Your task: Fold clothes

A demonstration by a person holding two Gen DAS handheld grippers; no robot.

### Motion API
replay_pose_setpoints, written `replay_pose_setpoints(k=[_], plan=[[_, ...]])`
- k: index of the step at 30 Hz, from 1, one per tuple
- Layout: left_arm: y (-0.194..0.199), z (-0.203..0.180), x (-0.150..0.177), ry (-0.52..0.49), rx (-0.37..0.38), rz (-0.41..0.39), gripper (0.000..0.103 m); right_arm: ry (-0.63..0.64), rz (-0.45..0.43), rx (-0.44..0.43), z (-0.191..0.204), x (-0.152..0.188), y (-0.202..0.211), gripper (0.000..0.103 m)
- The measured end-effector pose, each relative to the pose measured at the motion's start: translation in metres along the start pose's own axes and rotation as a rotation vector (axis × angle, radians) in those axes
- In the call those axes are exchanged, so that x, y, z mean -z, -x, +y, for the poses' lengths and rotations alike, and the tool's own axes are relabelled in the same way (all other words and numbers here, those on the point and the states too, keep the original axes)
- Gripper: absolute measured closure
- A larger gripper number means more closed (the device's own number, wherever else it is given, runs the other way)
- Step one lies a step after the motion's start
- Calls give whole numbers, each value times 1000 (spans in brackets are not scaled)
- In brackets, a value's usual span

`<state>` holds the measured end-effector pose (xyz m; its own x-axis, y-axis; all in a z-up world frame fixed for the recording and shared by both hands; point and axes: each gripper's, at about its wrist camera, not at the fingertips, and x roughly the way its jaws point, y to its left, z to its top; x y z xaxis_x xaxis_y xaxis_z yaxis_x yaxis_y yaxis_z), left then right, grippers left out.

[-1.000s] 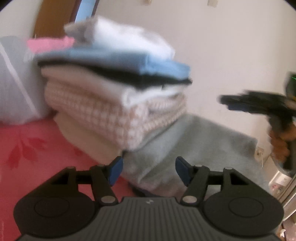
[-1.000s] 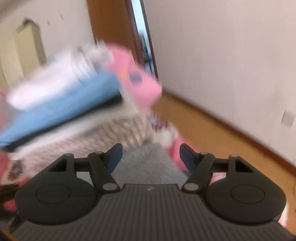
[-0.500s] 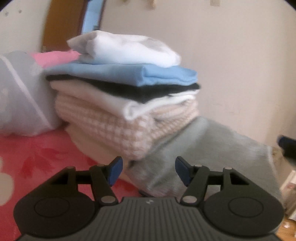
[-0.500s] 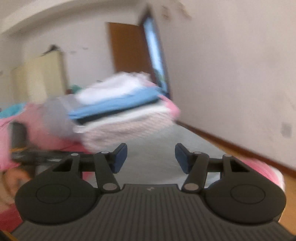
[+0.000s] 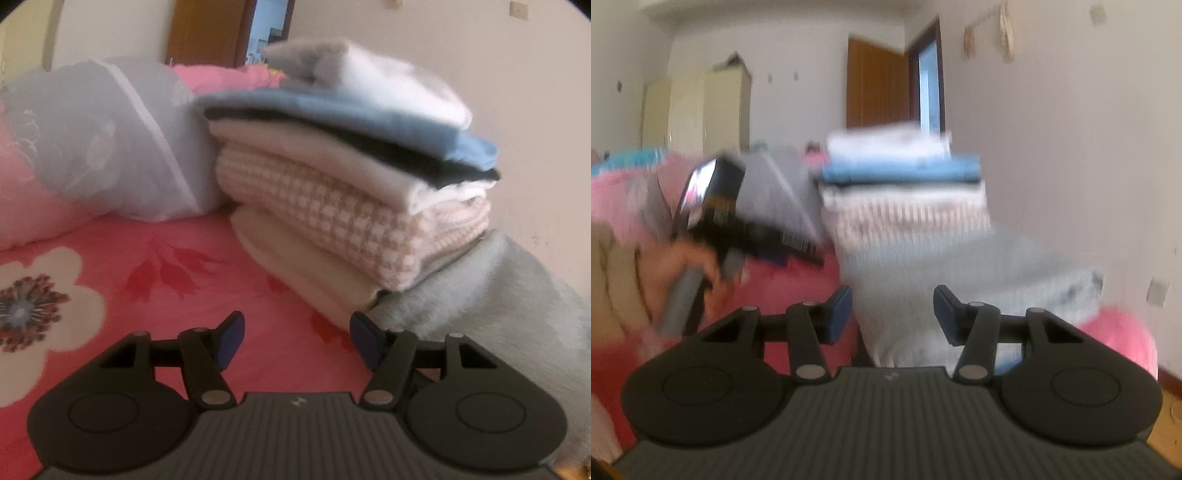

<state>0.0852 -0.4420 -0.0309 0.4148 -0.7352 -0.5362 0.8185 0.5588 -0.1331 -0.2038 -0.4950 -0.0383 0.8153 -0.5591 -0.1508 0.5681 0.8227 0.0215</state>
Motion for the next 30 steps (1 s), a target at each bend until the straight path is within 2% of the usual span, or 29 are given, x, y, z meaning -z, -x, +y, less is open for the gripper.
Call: replay_pose_setpoints(k=[3,5,10,12,13,15,16,17,19,22,27,28,30], plan=[[36,6,0,1,35,-8,28,-4,4,0,1,0,-15,56],[65,11,2,11,60,-10,17,-36,127,26,-1,17,-28,56],[130,9,10,12,110,-15,9,-216,328,19,1,47,-6,56],[151,1,18,16,133,-23,7,-230,354,24,7,45,12,54],[160,-4,24,19,144,-24,5,-228,358,29,11,42,27,50],[179,-14,35,26,163,-23,4,-222,342,55,18,35,48,34],[188,-20,41,26,168,-23,3,-224,335,72,20,31,58,20],[198,-26,48,26,172,-24,1,-233,337,83,22,29,66,14],[215,-37,60,5,165,-36,0,-254,346,99,26,26,80,12],[241,-52,78,-38,141,-59,0,-285,359,122,32,22,103,1],[279,-70,104,-62,99,-92,0,-286,396,163,46,23,130,1],[283,-72,107,-66,81,-91,0,-285,398,169,49,24,134,1],[290,-78,110,-73,-8,-87,0,-283,402,182,53,25,143,1]])
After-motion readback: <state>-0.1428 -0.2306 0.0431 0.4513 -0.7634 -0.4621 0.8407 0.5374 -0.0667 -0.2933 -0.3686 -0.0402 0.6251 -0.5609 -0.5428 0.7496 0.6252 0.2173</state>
